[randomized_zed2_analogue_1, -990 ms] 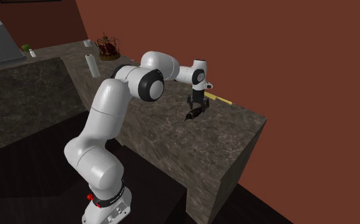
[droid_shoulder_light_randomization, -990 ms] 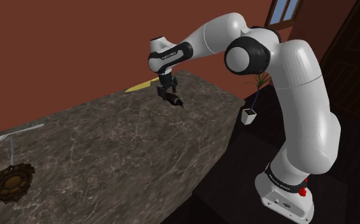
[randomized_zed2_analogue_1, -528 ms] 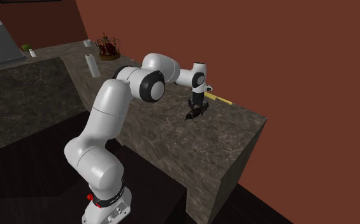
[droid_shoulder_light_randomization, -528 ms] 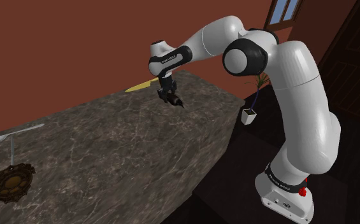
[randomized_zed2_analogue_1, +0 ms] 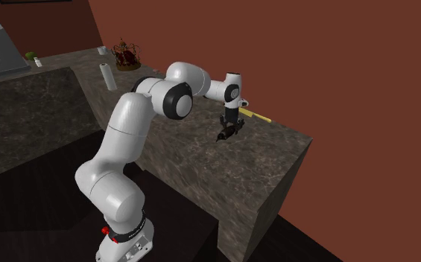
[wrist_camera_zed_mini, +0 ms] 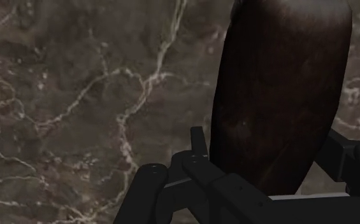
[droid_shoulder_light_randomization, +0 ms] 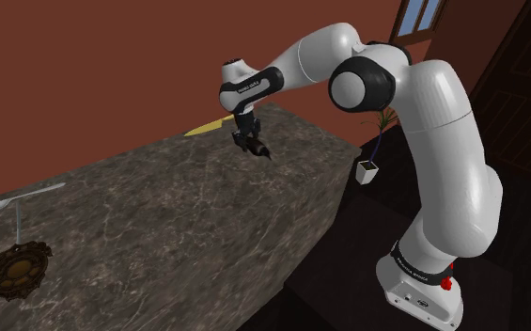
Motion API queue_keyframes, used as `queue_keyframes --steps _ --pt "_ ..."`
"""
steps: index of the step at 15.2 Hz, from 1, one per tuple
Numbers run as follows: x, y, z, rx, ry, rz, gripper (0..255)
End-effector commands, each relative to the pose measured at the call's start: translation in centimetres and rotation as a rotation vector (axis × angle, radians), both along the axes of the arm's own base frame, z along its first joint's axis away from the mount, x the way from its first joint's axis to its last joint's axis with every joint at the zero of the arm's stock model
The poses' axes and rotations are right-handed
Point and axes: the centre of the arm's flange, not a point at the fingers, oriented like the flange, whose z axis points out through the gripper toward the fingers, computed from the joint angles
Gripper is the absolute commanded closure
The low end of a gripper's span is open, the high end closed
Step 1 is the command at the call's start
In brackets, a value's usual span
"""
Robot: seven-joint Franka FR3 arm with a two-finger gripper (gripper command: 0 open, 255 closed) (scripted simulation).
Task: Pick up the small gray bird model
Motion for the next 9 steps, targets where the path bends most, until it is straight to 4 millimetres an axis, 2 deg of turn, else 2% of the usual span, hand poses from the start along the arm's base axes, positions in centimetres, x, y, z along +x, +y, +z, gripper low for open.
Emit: queue_keyframes --steps 1,9 --pt "0.0 0.0 0.8 0.0 0.0 0.0 255" --pt "0.0 0.0 5.0 0.0 0.0 0.0 255"
